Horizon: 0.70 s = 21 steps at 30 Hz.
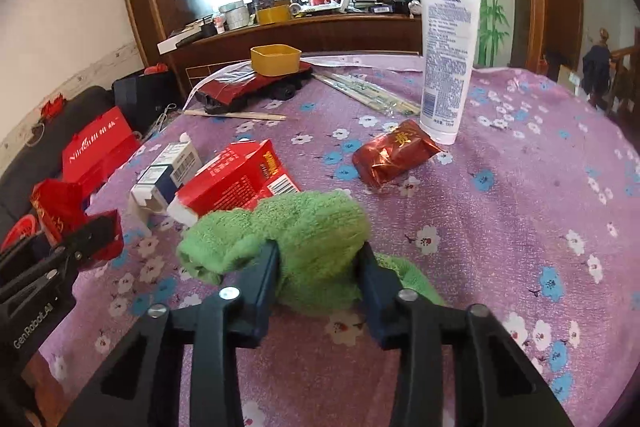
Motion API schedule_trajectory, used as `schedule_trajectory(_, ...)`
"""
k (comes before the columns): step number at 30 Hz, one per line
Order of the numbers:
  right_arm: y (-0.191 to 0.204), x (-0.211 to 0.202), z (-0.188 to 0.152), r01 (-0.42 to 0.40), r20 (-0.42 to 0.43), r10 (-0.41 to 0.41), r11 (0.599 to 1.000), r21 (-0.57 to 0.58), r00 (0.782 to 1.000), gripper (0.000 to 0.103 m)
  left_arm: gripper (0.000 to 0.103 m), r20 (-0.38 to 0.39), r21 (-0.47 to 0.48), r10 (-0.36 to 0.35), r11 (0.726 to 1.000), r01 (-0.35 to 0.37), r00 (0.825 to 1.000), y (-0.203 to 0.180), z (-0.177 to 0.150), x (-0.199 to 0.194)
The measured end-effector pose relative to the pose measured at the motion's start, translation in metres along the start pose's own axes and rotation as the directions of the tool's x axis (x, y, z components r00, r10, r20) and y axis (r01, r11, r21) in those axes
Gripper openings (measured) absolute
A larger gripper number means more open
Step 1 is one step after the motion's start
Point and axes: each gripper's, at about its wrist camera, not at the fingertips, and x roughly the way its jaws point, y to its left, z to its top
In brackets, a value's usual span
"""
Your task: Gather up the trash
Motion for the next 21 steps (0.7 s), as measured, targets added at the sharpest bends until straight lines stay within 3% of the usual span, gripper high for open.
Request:
schedule_trajectory(4, -0.001, -0.021, 0.000, -0.040, 0.053, 0.038, 0.998, 0.047, 0.998, 0.034, 0.039, 0.003, 0.006, 0.021, 1.000, -0.021, 1.000, 0.000, -0.001, 0.000)
schedule_trajectory(10, -0.005, -0.064, 0.004, -0.021, 0.207, 0.000, 0.995, 0.101, 0.978, 0.034, 0.039, 0.005, 0.008, 0.035, 0.999, -0.035, 0.999, -0.001, 0.000, 0.002)
schedule_trajectory(21, -0.005, -0.076, 0.005, -0.049, 0.235, 0.019, 0.991, 0.123, 0.972, 0.034, 0.039, 0.023, 0.020, 0.054, 0.998, -0.054, 0.998, -0.003, -0.002, -0.001)
